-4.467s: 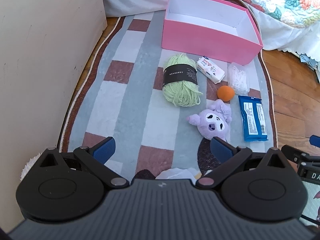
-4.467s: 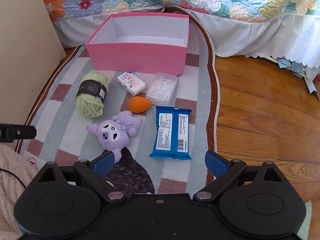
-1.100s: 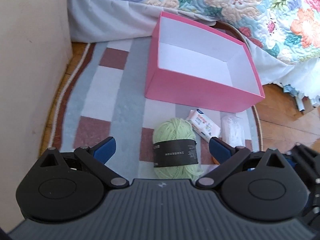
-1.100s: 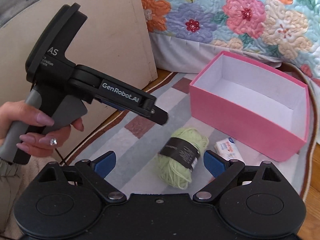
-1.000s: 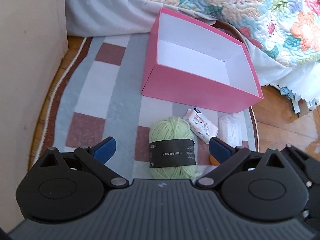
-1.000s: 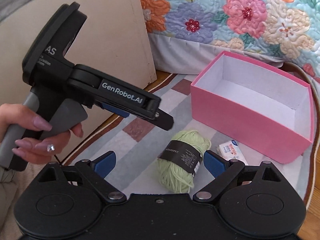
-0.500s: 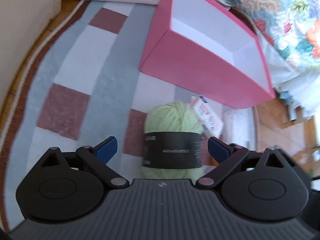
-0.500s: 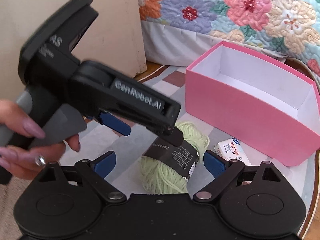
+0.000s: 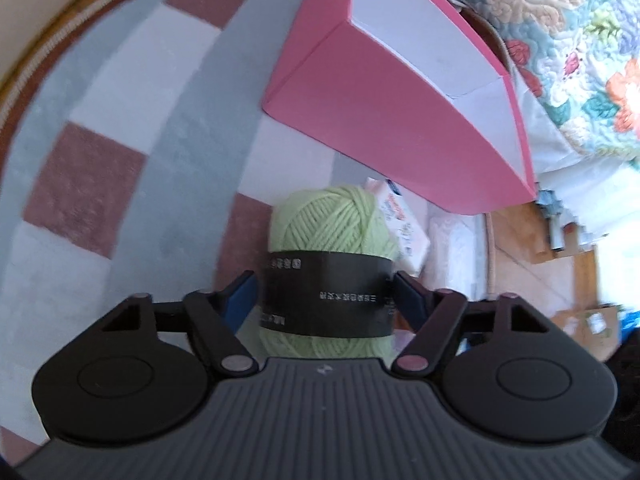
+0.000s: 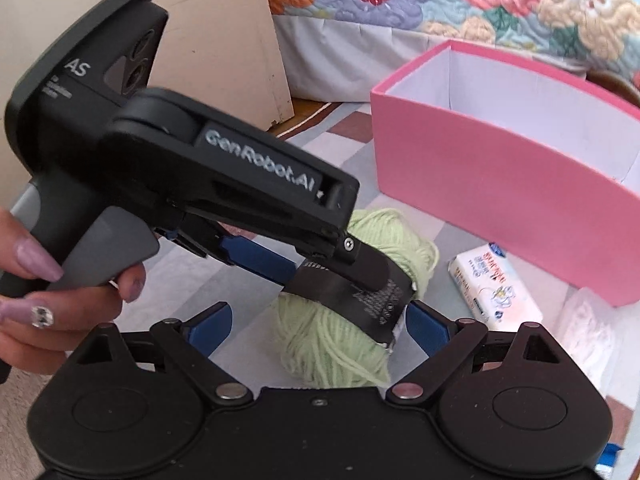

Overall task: Organize objects
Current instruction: 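Lift the yarn skein with the left tool and carry it into the pink box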

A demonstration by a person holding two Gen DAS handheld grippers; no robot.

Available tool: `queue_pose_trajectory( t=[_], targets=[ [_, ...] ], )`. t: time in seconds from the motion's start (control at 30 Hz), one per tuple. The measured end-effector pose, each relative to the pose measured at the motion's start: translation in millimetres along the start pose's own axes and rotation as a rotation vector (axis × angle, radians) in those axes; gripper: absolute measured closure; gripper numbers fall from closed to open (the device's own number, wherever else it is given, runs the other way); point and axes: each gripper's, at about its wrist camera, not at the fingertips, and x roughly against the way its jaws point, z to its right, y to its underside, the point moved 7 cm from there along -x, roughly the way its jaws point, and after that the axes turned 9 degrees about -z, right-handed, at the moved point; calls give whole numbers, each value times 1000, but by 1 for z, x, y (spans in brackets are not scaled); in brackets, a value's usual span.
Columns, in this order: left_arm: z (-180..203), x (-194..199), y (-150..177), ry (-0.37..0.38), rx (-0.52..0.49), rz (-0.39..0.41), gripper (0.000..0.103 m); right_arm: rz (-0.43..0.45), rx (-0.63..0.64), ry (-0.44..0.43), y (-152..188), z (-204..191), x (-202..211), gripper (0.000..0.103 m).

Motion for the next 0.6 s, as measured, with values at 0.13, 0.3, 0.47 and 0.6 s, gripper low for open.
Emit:
queue_pose_trajectory(
  t=[0.13,0.3,0.47,0.6],
  targets=[
    [-3,-5,1,11,25,-8,34,-4,-50,-3,2,8,-6,13],
    [1,-9,5,-16,-1,-9,36,-50,-121,1,6,18,-18,22],
    [4,-7,5,-32,-17,-1,39,-10,-149,14,7,13,-19,31],
    [4,-2,3,-11,-7,3,40,9,-145,14,5,10,-14,37]
  ],
)
